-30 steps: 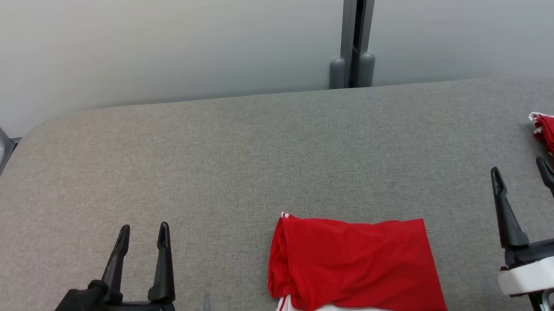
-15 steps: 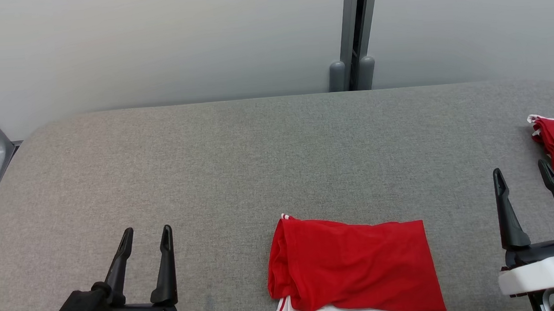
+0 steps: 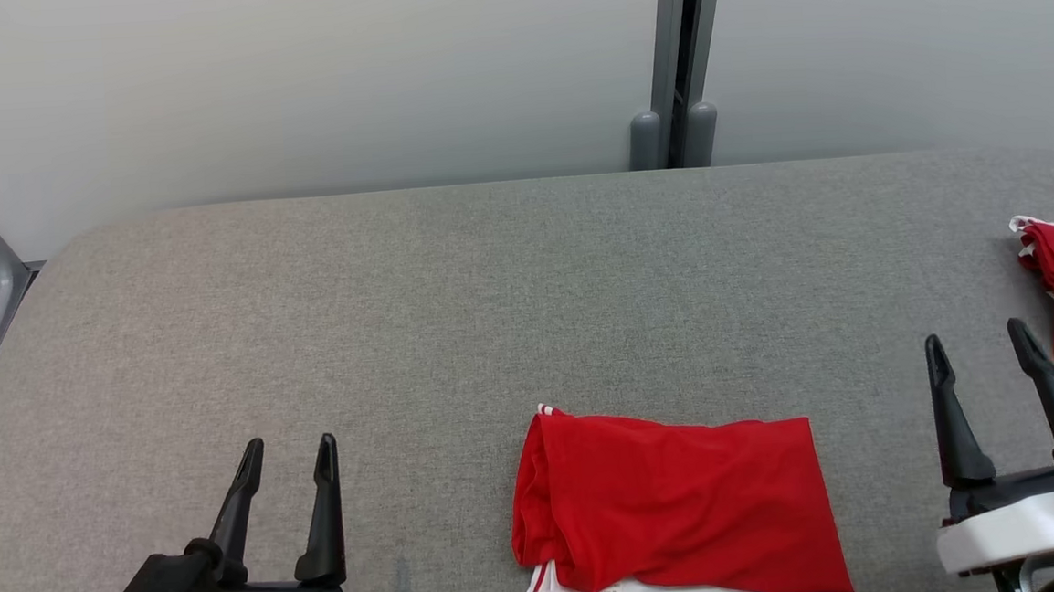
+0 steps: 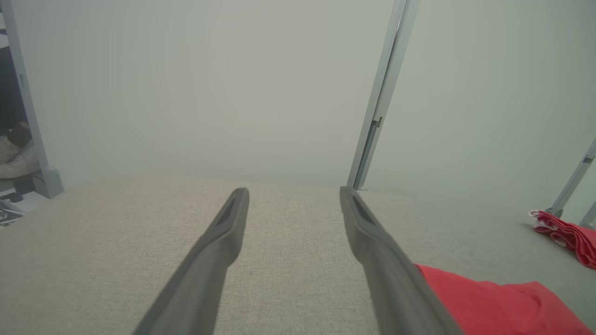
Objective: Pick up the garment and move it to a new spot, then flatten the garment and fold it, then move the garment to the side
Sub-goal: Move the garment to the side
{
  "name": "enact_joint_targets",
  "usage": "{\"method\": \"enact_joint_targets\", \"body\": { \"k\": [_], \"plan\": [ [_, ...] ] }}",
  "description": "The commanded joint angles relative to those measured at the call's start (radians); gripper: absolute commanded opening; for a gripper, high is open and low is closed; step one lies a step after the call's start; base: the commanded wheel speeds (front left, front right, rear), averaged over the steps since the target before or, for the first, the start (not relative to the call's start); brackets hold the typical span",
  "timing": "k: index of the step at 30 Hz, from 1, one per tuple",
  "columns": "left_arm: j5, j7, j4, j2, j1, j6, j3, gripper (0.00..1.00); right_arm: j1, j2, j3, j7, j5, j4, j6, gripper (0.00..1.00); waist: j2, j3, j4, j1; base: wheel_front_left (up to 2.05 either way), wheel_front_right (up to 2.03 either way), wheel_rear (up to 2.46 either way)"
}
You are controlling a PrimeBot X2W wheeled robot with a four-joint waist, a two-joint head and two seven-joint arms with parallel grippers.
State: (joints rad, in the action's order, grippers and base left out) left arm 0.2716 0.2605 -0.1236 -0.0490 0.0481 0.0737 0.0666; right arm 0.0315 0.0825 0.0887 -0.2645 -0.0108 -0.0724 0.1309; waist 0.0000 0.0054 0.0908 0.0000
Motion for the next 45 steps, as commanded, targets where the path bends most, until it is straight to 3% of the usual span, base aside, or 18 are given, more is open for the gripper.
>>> {"method": "enact_joint_targets", "body": {
  "k": [1,15,30,31,32,45],
  "plan": [
    [0.0,0.004,-0.001,-0.004,-0.003,0.002,0.001,1.0,-0.009,-0.001,0.001,0.0,0.014,-0.028,0.0,1.0,0.0,0.004,0.002,0.0,0.0,0.0,0.0],
    [-0.004,0.004,-0.023,-0.004,-0.034,-0.001,0.025,1.0,0.049,0.025,-0.181,0.001,0.178,-0.411,0.0,1.0,0.0,0.055,0.031,0.0,0.0,0.0,0.0],
    [-0.012,0.004,-0.036,-0.004,-0.059,0.006,0.034,1.0,0.15,0.048,-0.374,0.053,0.41,-0.633,0.0,1.0,0.0,0.083,0.066,0.0,0.0,0.0,0.0],
    [-0.014,0.004,-0.038,-0.004,-0.057,0.008,0.037,1.0,0.16,0.051,-0.403,0.06,0.432,-0.651,0.0,0.43,0.0,0.08,0.068,0.0,0.0,0.0,0.0],
    [-0.015,0.004,-0.038,-0.004,-0.056,0.008,0.037,1.0,0.167,0.061,-0.415,0.054,0.424,-0.658,0.0,0.0,0.0,0.078,0.068,0.0,0.0,0.0,0.0],
    [-0.012,0.004,0.004,-0.004,-0.05,0.008,0.069,1.0,0.258,0.172,-0.507,0.006,0.309,-0.689,-0.001,0.0,0.0,0.066,0.023,0.0,0.0,0.0,0.0]
  ]
}}
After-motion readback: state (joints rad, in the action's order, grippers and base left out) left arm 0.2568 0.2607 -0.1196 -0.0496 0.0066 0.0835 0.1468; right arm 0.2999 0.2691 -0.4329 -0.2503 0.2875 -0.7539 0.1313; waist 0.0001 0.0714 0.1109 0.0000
